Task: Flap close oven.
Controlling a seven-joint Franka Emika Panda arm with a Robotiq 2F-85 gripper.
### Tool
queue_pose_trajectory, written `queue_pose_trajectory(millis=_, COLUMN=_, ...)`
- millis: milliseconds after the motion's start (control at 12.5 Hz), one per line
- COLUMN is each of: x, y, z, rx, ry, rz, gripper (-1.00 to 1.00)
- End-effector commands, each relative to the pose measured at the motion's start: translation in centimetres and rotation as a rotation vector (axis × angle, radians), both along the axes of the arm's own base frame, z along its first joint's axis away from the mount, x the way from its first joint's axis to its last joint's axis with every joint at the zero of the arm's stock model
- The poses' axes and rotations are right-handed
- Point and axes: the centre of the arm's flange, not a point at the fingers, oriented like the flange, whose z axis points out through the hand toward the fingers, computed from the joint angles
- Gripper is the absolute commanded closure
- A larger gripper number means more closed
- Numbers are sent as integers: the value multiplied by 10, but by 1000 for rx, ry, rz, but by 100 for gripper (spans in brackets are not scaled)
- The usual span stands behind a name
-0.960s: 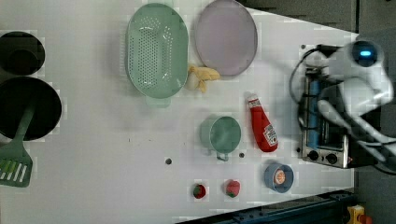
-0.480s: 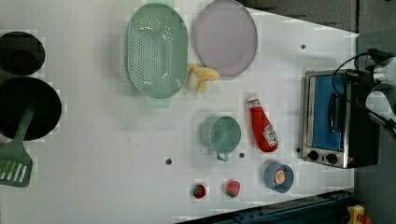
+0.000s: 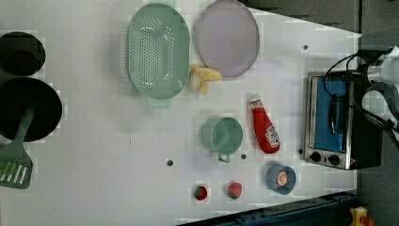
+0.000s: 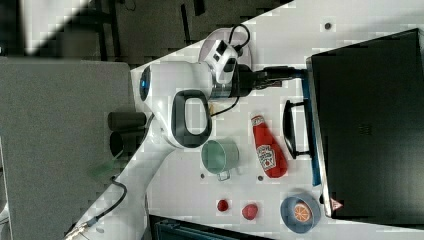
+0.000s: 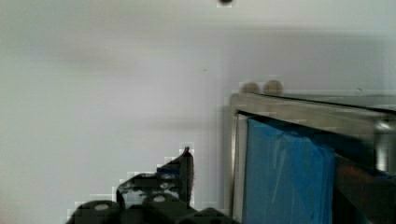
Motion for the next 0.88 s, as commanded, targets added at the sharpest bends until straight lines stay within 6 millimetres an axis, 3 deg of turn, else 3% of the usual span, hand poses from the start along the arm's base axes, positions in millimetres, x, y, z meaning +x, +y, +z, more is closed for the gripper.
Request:
queue_pose_trajectory(millis=80, x=13, y=56, z=81, rx=33, ry=-98, rz=21, gripper=-100)
queue_pose_trajectory(millis=480, x=-18, y=146, z=180, rx=295, ry=-103, rz=-481, gripper=-100)
queue_pose_trajectory(millis=640, x=-32, y=160, z=220, rx=323, ry=-157, rz=-671, gripper=-100)
queue_pose_trajectory(millis=880, x=-63, y=165, z=271, rx=285, ry=-203, rz=-894, gripper=-100)
